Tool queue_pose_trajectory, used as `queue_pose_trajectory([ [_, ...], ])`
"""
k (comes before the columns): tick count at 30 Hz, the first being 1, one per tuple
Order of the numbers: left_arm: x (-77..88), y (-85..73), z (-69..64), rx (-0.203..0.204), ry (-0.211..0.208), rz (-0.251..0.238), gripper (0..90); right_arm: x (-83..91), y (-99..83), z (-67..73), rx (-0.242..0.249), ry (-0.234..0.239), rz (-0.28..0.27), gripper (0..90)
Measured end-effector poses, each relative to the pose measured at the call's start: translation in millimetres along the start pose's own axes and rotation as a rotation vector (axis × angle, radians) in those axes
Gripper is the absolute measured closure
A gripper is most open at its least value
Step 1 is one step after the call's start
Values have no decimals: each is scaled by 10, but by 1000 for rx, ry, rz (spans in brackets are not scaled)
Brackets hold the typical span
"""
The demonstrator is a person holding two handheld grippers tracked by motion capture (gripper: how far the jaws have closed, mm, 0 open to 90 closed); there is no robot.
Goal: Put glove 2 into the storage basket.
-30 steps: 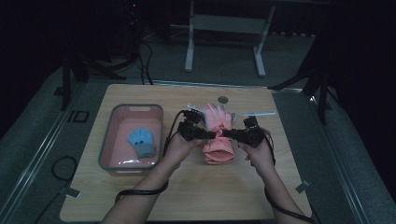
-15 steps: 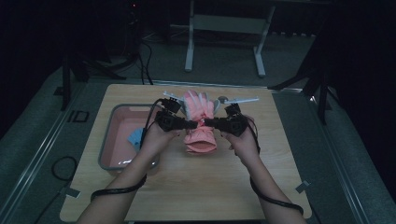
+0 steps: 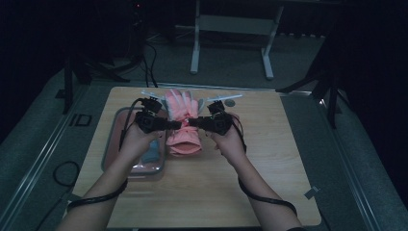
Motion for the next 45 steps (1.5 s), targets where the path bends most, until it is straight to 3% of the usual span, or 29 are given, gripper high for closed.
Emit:
queue_pose_trajectory([
  [8, 386, -131, 193, 18, 51, -12, 670, -278, 141, 369, 16, 37, -1, 762],
  [11, 488, -191, 262, 28, 63, -11, 670, -347, 158, 446, 16, 50, 1, 762],
  [12, 568, -242, 326, 35, 74, -8, 670, -450, 172, 558, 18, 60, 8, 762],
  [19, 785, -519, 621, 87, 93, 2, 670, -813, 141, 858, 39, 88, 49, 762],
  [25, 780, -769, 888, 132, 79, 14, 667, -1122, 7, 991, 36, 89, 102, 761],
  [31, 650, -994, 1071, 181, 54, 33, 667, -1315, -126, 1010, 48, 77, 159, 761],
  [34, 591, -1061, 1109, 192, 64, 44, 659, -1414, -228, 1020, 69, 43, 222, 756],
  [41, 511, -1109, 1128, 209, 101, 83, 638, -1486, -266, 1077, 128, -21, 284, 746],
  [45, 490, -1112, 1167, 231, 88, 81, 638, -1512, -263, 1084, 131, -51, 311, 716],
])
Point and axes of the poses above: each handheld gripper's, and its own axes: x roughly backward along the jaws, y roughly out of its top, z roughly to its left, the point moved 4 cm from there along -x, roughly forward along the jaws, and after that the axes turned 11 degrees about -y, right-handed, at the moved point
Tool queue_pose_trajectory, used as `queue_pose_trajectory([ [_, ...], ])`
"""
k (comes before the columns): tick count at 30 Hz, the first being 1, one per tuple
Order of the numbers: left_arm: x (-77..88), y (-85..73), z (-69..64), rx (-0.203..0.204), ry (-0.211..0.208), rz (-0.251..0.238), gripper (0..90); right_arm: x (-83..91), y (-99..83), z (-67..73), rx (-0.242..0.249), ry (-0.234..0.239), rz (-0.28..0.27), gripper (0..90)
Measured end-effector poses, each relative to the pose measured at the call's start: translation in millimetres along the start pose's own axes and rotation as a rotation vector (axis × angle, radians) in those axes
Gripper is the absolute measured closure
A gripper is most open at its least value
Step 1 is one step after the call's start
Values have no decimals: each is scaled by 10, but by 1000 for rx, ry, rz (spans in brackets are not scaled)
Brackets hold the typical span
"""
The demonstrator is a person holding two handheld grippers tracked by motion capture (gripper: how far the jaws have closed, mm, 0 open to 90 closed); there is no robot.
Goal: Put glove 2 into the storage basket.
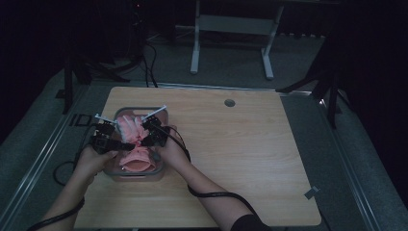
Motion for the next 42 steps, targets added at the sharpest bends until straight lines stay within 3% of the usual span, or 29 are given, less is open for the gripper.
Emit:
queue_pose_trajectory([
  [4, -15, 7, -8, 13, 14, 12, 627, 13, 0, -3, 8, -16, -12, 677],
  [8, -35, 22, -21, 16, 44, 19, 567, 64, 7, -35, 30, -51, -59, 508],
  [9, -35, 22, -21, 16, 44, 19, 551, 64, 7, -35, 30, -51, -59, 508],
  [11, -60, 56, -47, -23, 139, 1, 511, 140, 22, -84, 19, -10, -91, 416],
  [14, -58, 102, -78, -73, 244, -31, 389, 207, 18, -134, 17, 20, -119, 336],
  [15, -53, 109, -84, -85, 263, -38, 375, 222, 9, -152, 21, 25, -127, 313],
  [20, -6, 111, -84, -96, 224, -114, 241, 317, -56, -286, 23, 107, -173, 198],
  [24, 1, 107, -87, -106, 211, -133, 181, 373, -89, -373, 21, 110, -209, 186],
  [26, -10, 107, -102, -118, 221, -133, 181, 399, -109, -396, 10, 136, -222, 173],
  [30, -53, 119, -129, -121, 227, -113, 181, 417, -147, -428, 19, 130, -226, 173],
  [32, -90, 132, -163, -116, 211, -95, 181, 424, -161, -436, 17, 136, -228, 173],
  [34, -129, 147, -215, -142, 220, -80, 163, 436, -175, -435, 18, 138, -231, 173],
  [39, -96, 180, -226, -158, 224, -143, 144, 500, -197, -466, 19, 136, -243, 173],
  [42, -92, 172, -217, -177, 234, -155, 143, 543, -211, -496, 20, 135, -249, 173],
])
Point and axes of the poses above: each handheld gripper's, and its own axes: x roughly backward along the jaws, y roughly out of its top, z roughly to its left, the point moved 4 cm from there along -x, roughly forward along the jaws, and after that the axes turned 11 degrees about -y, right-handed, at the moved point
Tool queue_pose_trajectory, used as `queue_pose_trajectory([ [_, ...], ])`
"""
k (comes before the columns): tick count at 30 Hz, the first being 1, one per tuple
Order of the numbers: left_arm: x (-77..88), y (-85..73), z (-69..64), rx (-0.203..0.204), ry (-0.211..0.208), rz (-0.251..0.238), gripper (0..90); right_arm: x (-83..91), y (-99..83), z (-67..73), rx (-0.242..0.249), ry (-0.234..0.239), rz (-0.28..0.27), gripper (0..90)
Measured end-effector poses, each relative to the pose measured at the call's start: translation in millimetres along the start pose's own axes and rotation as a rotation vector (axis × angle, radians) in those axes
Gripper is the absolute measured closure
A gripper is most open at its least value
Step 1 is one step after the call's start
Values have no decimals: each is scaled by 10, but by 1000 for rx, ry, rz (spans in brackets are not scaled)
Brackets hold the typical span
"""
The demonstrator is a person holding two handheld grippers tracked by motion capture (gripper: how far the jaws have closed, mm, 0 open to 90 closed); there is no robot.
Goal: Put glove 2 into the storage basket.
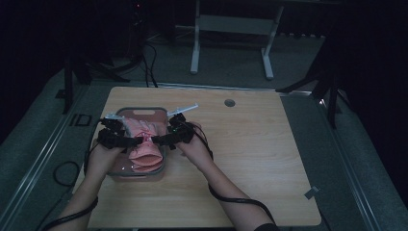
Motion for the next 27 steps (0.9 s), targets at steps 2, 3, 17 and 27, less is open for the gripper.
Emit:
queue_pose_trajectory([
  [2, 10, -1, 9, -5, 9, -2, 143, 30, -7, -17, -4, 3, -2, 173],
  [3, 22, 0, 19, -4, 12, -6, 143, 39, -10, -22, -4, 2, -2, 173],
  [17, 206, 56, -43, -31, 26, -74, 101, 178, -69, -132, -33, 11, -19, 172],
  [27, 121, 106, -494, -138, -53, -77, 101, 228, -136, -196, -39, 15, -19, 172],
])
Point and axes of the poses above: each handheld gripper's, and its own axes: x roughly backward along the jaws, y roughly out of its top, z roughly to its left, the point moved 4 cm from there along -x, roughly forward along the jaws, and after that the axes turned 11 degrees about -y, right-handed, at the moved point
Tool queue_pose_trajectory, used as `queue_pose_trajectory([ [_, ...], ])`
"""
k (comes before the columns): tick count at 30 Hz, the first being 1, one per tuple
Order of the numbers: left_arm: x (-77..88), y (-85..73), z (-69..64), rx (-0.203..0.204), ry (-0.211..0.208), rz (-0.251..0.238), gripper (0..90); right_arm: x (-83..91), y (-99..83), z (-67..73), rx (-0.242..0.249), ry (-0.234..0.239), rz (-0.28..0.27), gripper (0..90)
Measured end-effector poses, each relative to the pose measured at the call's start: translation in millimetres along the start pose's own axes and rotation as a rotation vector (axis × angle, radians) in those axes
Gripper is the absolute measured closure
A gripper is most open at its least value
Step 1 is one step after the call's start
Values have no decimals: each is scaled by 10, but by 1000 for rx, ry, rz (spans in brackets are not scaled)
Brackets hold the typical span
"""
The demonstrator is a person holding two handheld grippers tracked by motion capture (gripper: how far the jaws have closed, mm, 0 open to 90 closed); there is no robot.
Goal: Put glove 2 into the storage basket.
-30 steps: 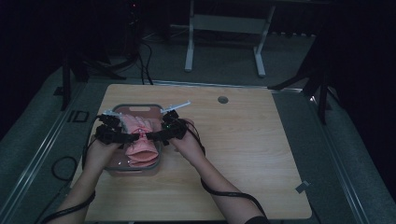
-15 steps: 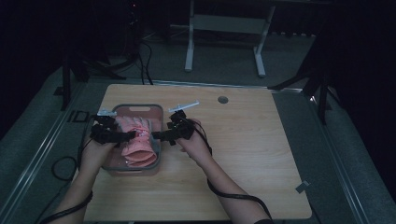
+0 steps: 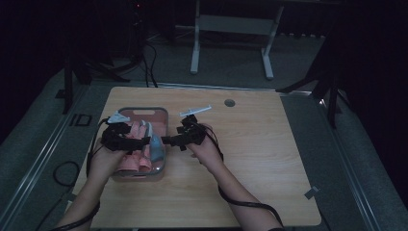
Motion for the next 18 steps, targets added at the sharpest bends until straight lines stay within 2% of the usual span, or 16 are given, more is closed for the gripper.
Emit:
queue_pose_trajectory([
  [4, -73, 31, -171, -20, -49, -8, 101, 43, -25, -29, 3, -3, -1, 172],
  [7, -106, 52, -273, -37, -68, -12, 101, 96, -45, -67, 5, -12, -4, 171],
  [8, -106, 52, -273, -37, -68, -12, 101, 116, -51, -86, 6, -17, -6, 171],
  [9, -140, 64, -373, -53, -89, -12, 101, 154, -62, -123, 4, -23, -13, 171],
  [14, -235, 69, -592, -86, -139, -18, 101, 261, -121, -233, -2, -40, -19, 169],
  [17, -303, 70, -714, -111, -159, -6, 101, 324, -176, -298, 2, -51, -20, 168],
  [18, -303, 70, -714, -111, -159, -6, 101, 345, -199, -320, 2, -55, -20, 166],
])
Point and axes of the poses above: each handheld gripper's, and its own axes: x roughly backward along the jaws, y roughly out of its top, z roughly to its left, the point moved 4 cm from there along -x, roughly forward along the jaws, and after that the axes turned 11 degrees about -y, right-handed, at the moved point
